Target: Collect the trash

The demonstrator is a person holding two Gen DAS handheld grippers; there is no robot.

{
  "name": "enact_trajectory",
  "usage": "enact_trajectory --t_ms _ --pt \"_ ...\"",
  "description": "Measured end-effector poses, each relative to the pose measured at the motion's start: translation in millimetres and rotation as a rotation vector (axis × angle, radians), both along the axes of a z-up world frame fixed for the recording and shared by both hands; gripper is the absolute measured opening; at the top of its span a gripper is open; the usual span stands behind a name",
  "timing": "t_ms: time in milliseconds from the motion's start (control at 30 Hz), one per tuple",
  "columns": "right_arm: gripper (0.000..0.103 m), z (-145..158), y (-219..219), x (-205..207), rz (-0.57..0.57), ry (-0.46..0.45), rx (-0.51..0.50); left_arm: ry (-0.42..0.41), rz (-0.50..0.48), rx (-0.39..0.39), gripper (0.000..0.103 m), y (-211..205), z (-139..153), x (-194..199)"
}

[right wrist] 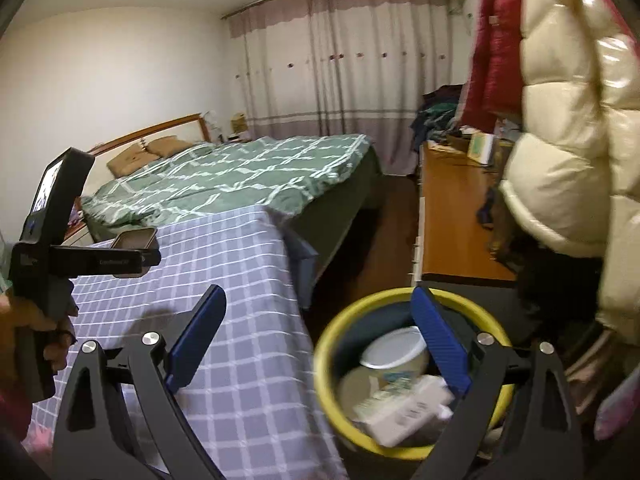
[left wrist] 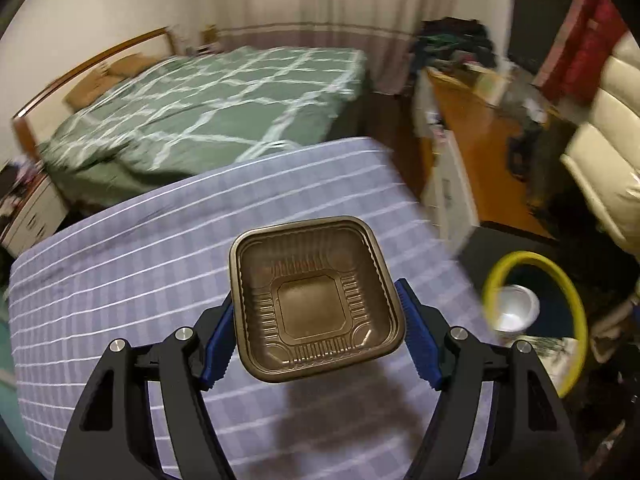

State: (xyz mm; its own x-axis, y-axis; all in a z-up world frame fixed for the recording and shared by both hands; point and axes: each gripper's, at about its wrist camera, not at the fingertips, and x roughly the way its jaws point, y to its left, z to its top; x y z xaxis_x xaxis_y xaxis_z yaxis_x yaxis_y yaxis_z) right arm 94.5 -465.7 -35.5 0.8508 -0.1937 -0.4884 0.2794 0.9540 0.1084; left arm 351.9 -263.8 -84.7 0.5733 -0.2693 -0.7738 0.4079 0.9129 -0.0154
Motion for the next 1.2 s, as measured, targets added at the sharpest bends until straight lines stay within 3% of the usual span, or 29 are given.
enact_trajectory --t_ms 167,433,700,900,1100,1200 --pt "0.089 -0.6 -39.2 -40.8 -0.104 0.004 -0.002 0.014 -0.151 -0.019 0.072 -67.8 4.1 -34.1" --pt "0.089 -15.9 -84.8 -78.4 -0.219 0.032 0.033 0.098 -0.344 -0.03 0.072 -174.7 -18.6 -76.0" --pt "0.089 -20.9 -102.1 -90.3 -0.257 0.026 0.059 0.231 -0.413 -0.024 0.073 -239.4 -57.1 -83.4" --pt "0.089 -21.1 -107.4 -95.8 -0.269 0.017 0.071 0.264 -0.418 -0.017 0.086 -240.9 -70.2 -78.2" --pt "0.089 -21.2 -99.4 -95.0 -0.254 0.03 0.063 0.22 -0.382 -0.09 0.092 -198.6 -40.6 -77.8" --pt "0.089 -22.9 -93.2 -91.5 -0.234 0.05 0.057 0.15 -0.363 -0.117 0.097 -167.0 -18.5 -88.2"
